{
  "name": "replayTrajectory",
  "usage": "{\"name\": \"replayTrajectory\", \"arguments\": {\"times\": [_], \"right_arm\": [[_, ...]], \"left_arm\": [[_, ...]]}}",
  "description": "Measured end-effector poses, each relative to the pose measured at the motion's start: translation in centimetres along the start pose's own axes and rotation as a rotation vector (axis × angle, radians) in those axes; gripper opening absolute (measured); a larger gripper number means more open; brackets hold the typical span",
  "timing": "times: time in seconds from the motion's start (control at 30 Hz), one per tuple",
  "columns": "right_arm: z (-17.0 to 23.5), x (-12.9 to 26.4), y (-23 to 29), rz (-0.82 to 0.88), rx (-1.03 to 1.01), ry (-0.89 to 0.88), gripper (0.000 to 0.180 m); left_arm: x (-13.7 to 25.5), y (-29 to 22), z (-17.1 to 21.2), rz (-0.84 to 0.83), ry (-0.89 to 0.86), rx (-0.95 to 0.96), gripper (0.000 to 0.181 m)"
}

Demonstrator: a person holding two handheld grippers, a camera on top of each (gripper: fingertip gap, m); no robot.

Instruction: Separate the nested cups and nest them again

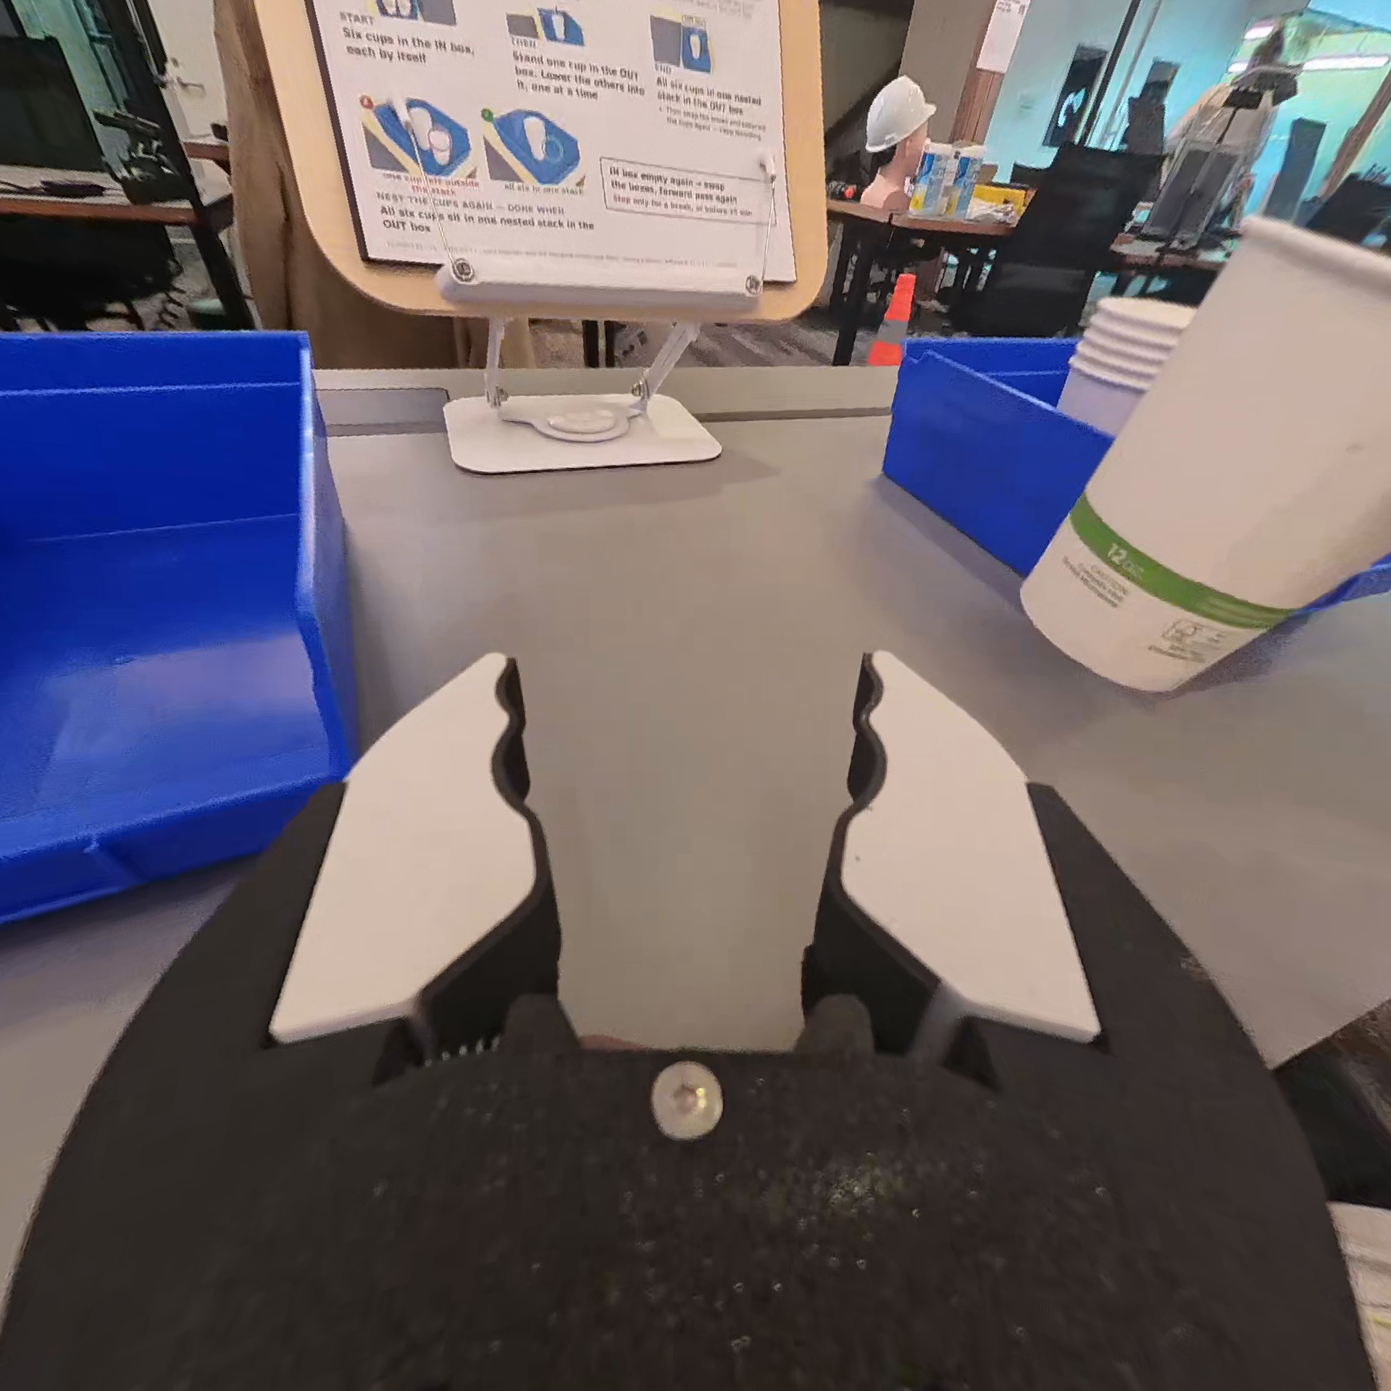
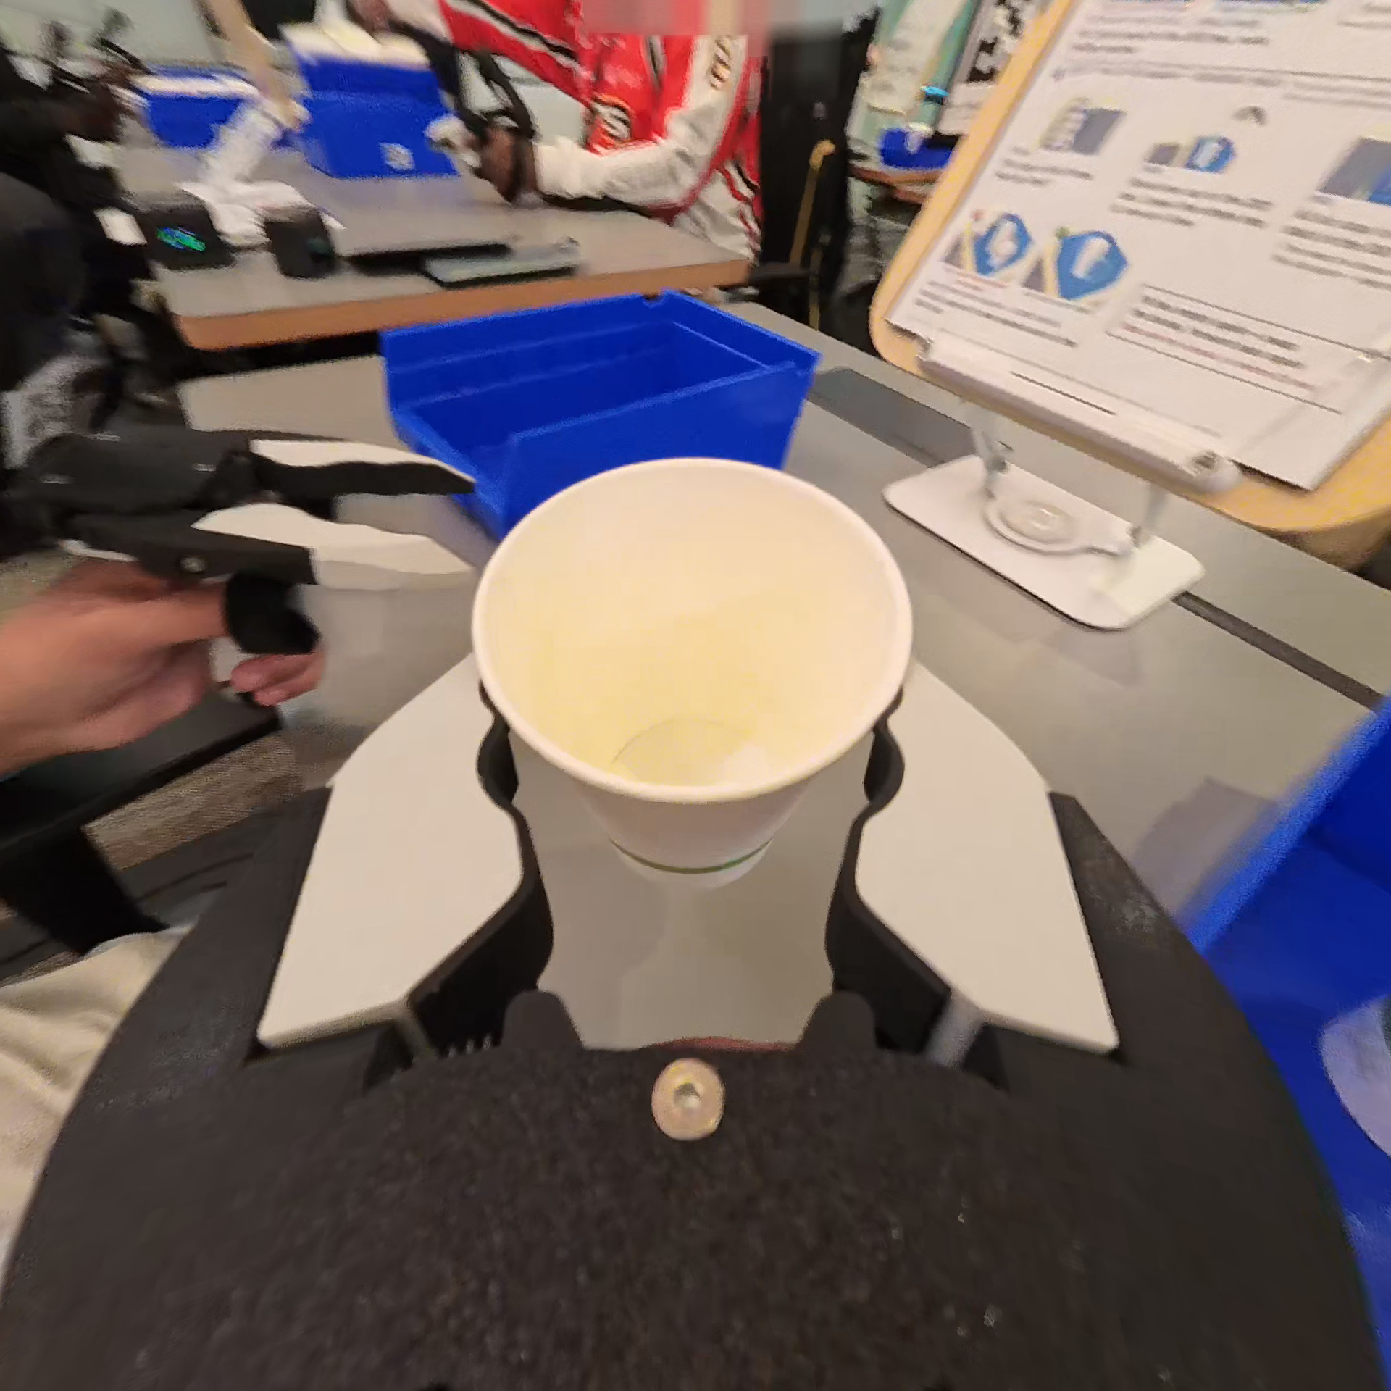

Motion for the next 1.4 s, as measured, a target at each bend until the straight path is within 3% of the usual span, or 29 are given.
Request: {"name": "replayTrajectory", "arguments": {"times": [0.23, 0.37, 0.5, 0.67, 0.97, 1.17, 1.4], "right_arm": [[-3.3, 3.0, -3.5, 0.218, -0.044, -0.117, 0.092], [-7.3, 7.5, -12.2, 0.511, -0.090, -0.209, 0.093], [-6.7, 8.3, -21.7, 0.707, -0.138, -0.096, 0.092], [-2.8, 6.6, -26.9, 0.769, -0.218, 0.063, 0.093], [2.9, 4.6, -28.1, 0.724, -0.302, 0.225, 0.093], [4.1, 4.2, -27.7, 0.690, -0.301, 0.254, 0.094], [4.8, 5.1, -26.3, 0.628, -0.292, 0.306, 0.110]], "left_arm": [[-0.4, -0.3, 0.4, -0.008, -0.025, -0.083, 0.081], [-0.7, -0.6, 1.0, 0.017, 0.004, -0.090, 0.080], [-0.7, -0.9, 1.0, 0.040, 0.010, -0.087, 0.079], [-0.6, -0.7, 0.6, 0.040, 0.001, -0.105, 0.078], [-1.0, -0.3, 1.2, 0.082, 0.050, -0.020, 0.079], [-1.0, -0.6, 1.3, 0.084, 0.058, -0.043, 0.079], [-1.2, -0.9, 1.7, 0.097, 0.075, -0.044, 0.079]]}}
Point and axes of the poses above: each gripper's, where its closed fingertips meet, x back along the fingers, z out of its underside, y = z × x across the jaws, the point moved 4 cm from there along x, back along the fingers
